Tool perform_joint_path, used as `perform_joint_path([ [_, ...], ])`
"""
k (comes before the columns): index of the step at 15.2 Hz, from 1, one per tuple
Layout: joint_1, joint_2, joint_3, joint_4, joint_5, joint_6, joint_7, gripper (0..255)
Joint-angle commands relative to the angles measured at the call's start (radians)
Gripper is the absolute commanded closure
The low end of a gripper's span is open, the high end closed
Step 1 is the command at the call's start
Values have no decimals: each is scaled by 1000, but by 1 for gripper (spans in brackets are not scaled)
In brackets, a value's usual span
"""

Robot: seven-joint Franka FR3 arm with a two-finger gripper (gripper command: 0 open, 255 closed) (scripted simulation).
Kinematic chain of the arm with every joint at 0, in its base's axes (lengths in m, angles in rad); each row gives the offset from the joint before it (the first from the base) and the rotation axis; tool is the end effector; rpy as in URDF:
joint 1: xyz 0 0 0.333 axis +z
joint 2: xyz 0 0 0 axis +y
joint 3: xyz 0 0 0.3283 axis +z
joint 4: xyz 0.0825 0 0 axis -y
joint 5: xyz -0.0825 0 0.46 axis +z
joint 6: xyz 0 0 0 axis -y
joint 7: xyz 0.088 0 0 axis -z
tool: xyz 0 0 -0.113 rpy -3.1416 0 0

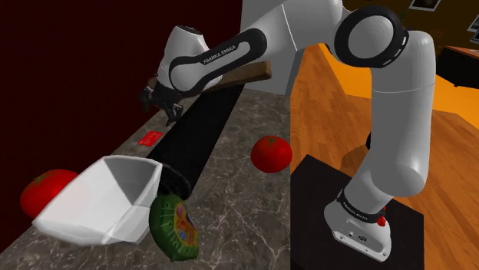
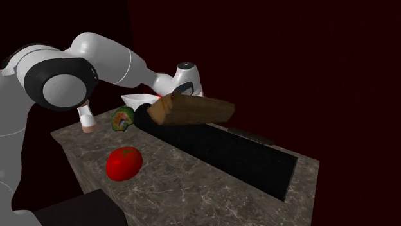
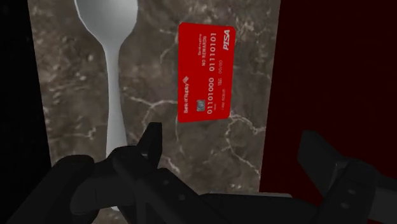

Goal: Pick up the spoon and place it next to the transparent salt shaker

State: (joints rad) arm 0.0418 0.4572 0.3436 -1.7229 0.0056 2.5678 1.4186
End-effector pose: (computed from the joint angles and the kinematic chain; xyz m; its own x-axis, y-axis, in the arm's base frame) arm 0.7209 0.2636 0.3421 0.4681 -0.8789 -0.0917 -0.8210 -0.3941 -0.4132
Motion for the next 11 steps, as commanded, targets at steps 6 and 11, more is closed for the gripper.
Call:
perform_joint_path([
  [6, -26, 28, -1, -10, 9, -247, -23, 255],
  [11, 18, 53, -10, 22, -19, -248, 28, 255],
])
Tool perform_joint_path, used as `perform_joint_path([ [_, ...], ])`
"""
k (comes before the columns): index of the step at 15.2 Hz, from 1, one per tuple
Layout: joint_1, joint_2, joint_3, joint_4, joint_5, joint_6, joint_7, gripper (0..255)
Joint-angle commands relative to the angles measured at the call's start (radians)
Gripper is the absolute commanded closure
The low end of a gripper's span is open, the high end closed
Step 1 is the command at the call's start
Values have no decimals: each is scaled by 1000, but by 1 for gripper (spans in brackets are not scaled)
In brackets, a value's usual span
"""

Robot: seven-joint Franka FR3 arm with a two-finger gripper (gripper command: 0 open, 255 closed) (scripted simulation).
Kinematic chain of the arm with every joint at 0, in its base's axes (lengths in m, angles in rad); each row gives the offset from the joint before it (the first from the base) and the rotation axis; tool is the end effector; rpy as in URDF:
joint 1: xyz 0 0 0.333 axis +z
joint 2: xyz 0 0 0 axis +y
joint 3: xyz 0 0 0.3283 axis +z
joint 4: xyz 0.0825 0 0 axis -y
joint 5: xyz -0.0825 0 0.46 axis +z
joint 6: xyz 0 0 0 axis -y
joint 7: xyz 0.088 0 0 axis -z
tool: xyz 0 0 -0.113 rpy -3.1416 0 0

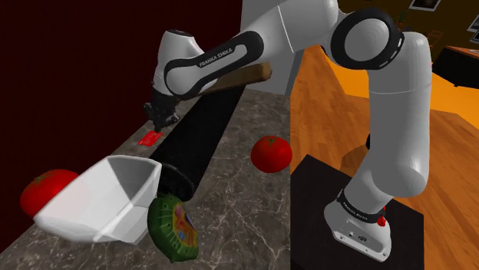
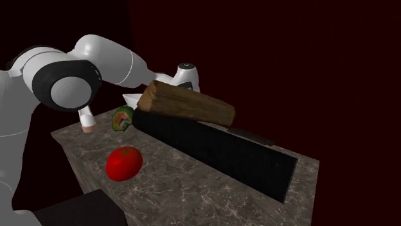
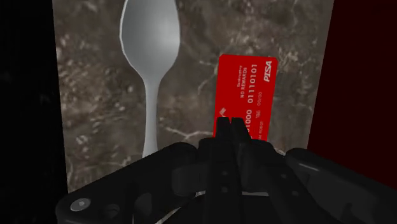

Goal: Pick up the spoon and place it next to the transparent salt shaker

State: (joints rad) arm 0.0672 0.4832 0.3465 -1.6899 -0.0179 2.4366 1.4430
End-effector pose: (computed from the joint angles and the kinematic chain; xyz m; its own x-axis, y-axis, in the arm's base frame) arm 0.7121 0.2828 0.3256 0.4852 -0.8680 -0.1057 -0.8481 -0.4376 -0.2987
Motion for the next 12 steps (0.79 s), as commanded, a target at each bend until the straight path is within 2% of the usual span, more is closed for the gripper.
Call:
perform_joint_path([
  [1, -13, -1, -8, -46, 11, -108, 2, 255],
  [3, -23, -36, -1, -91, 22, -97, -3, 255],
  [4, -7, -32, 7, -44, 10, -17, -1, 255],
  [5, -7, -32, 7, -44, 10, -17, -1, 0],
  [8, -54, -63, 8, -30, 43, -174, -39, 0],
  [9, -61, -66, 7, -26, 47, -199, -44, 0],
  [12, -54, -43, 4, -33, 40, -169, -40, 0],
])
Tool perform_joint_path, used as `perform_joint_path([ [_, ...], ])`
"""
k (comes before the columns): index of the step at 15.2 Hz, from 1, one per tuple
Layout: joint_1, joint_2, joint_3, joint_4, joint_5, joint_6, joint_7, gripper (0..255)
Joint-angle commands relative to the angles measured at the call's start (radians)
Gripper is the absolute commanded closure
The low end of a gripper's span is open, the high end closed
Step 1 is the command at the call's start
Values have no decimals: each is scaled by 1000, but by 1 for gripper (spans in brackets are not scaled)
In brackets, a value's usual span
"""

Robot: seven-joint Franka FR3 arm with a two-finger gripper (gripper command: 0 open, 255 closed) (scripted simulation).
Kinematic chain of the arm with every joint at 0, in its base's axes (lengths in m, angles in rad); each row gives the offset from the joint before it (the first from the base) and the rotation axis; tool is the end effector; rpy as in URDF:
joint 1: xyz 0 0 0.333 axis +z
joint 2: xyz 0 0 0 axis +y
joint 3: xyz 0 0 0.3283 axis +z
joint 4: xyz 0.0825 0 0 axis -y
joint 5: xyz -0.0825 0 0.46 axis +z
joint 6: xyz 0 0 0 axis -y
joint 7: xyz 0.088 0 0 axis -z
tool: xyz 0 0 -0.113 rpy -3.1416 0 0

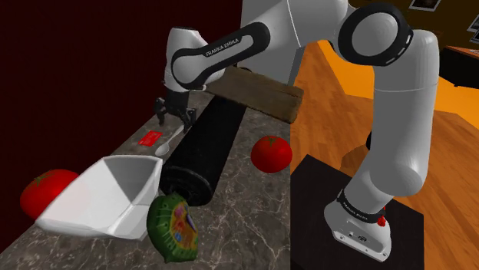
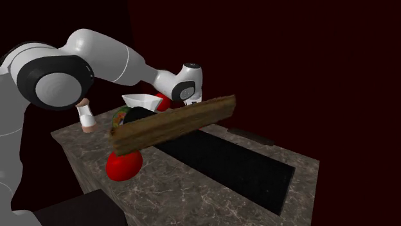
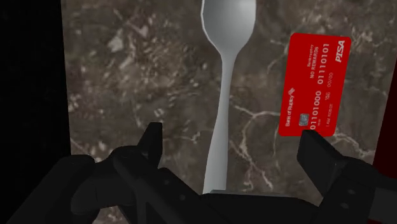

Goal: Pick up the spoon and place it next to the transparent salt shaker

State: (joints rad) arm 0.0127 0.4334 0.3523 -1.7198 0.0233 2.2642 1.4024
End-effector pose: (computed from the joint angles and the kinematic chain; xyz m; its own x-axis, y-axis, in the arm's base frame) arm 0.7009 0.2454 0.3274 0.4667 -0.8732 -0.1402 -0.8813 -0.4459 -0.1562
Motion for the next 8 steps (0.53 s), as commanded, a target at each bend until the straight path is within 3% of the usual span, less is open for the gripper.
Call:
perform_joint_path([
  [1, 3, 15, -2, -5, -4, 14, 2, 0],
  [8, 13, 45, -7, -9, -14, 48, 8, 0],
])
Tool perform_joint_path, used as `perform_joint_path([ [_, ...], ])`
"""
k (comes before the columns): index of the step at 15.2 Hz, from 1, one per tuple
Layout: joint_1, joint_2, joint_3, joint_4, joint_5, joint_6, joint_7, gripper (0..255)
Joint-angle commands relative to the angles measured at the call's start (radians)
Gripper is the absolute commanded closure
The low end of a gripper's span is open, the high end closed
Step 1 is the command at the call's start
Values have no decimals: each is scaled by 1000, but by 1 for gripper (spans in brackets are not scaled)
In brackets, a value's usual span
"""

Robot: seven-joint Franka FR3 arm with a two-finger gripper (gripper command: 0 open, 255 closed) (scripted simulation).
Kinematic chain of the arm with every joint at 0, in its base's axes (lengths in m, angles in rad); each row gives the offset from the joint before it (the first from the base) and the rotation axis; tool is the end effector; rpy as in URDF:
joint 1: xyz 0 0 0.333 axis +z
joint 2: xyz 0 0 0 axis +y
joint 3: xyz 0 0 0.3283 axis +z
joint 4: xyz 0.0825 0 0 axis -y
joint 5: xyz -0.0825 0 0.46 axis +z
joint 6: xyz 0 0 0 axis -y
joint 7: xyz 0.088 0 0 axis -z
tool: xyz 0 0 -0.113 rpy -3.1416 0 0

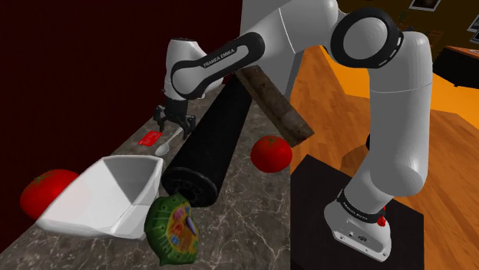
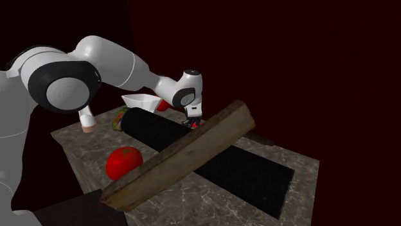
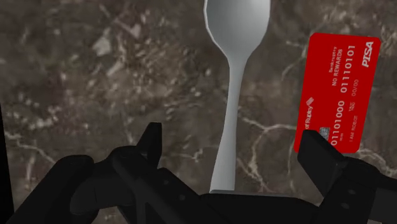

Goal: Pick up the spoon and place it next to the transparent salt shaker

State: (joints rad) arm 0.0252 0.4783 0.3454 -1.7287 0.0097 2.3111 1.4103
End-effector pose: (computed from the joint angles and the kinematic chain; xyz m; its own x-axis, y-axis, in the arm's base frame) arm 0.7006 0.2500 0.2950 0.4655 -0.8737 -0.1415 -0.8824 -0.4459 -0.1501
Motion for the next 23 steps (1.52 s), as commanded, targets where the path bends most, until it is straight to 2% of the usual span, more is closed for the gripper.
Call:
perform_joint_path([
  [1, 0, 1, 0, 0, 0, 1, 0, 0],
  [4, 0, 1, 0, 0, 0, 1, 0, 0],
  [5, 0, 1, 0, 0, 0, 1, 0, 255],
  [14, 0, 1, 0, 0, 0, 1, 0, 255],
  [23, -7, -54, 9, 46, 14, -97, 3, 255],
])
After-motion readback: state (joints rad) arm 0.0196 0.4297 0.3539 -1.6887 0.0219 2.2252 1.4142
